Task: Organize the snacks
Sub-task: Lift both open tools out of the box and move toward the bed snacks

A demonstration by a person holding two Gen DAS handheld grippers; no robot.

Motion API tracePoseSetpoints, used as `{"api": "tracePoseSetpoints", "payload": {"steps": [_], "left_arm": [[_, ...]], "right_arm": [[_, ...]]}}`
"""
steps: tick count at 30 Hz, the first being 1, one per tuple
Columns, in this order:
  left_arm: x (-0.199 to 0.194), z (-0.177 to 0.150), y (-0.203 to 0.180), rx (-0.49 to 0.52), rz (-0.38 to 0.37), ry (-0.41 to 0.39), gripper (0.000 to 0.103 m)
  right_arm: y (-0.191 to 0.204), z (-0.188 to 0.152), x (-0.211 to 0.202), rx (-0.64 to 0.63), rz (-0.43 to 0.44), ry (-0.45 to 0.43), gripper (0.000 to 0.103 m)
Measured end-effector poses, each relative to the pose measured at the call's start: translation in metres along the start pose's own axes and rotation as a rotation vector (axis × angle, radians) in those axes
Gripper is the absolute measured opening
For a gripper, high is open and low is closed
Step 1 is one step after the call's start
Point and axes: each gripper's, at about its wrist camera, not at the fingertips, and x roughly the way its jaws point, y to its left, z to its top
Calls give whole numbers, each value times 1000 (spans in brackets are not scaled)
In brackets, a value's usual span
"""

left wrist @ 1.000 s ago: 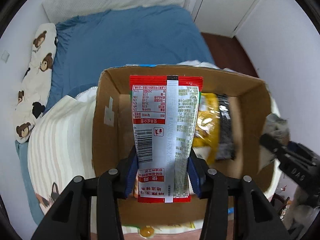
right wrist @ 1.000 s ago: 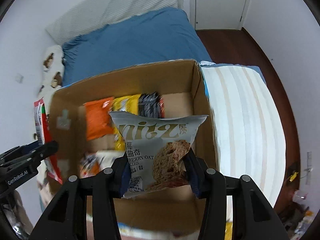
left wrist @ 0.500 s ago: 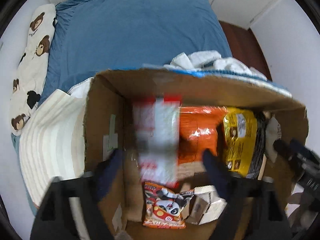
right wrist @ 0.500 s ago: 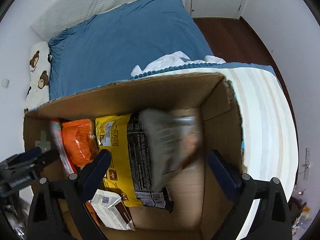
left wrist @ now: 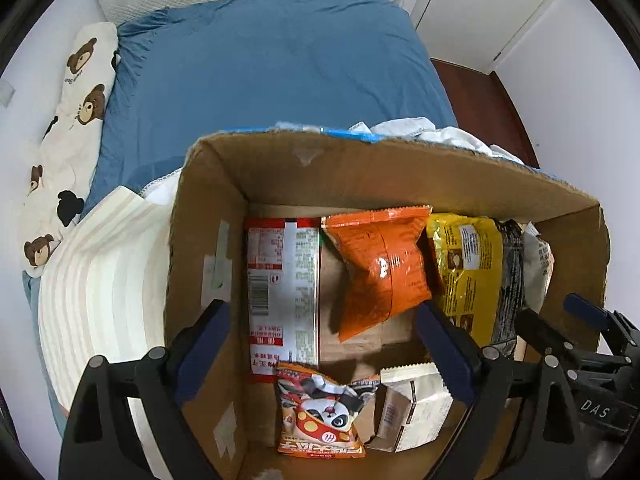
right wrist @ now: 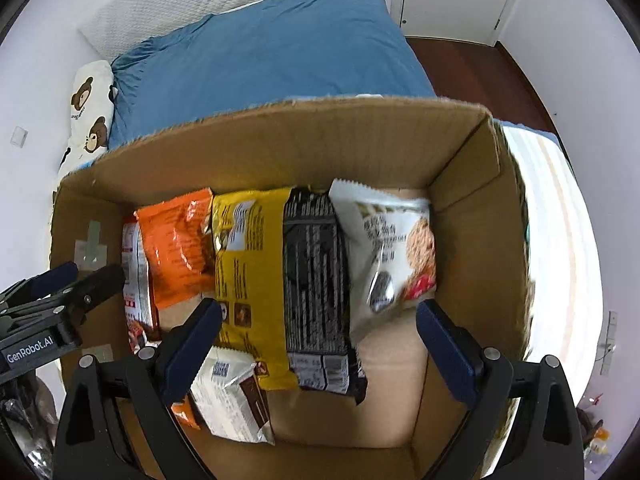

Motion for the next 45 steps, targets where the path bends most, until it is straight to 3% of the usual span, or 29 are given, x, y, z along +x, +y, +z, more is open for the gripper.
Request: {"api": "tracePoseSetpoints", "payload": {"steps": [6,14,33,45], "left_arm": [[-6,-16,1,-8,-2,-32,94],[-25,-41,-1,-8,20,-110,95],[-129,-157,-28,47,78,-442,94],[-190,-225,-41,82,69,-569,94]], "right_arm": [[6,-21,-1,-15,-1,-8,99],[7,-47,-21,-25,-6,-81,99],[13,-165,-137,-85,-11,-386,99],[16,-247,-205,-98,22,-514,99]]}}
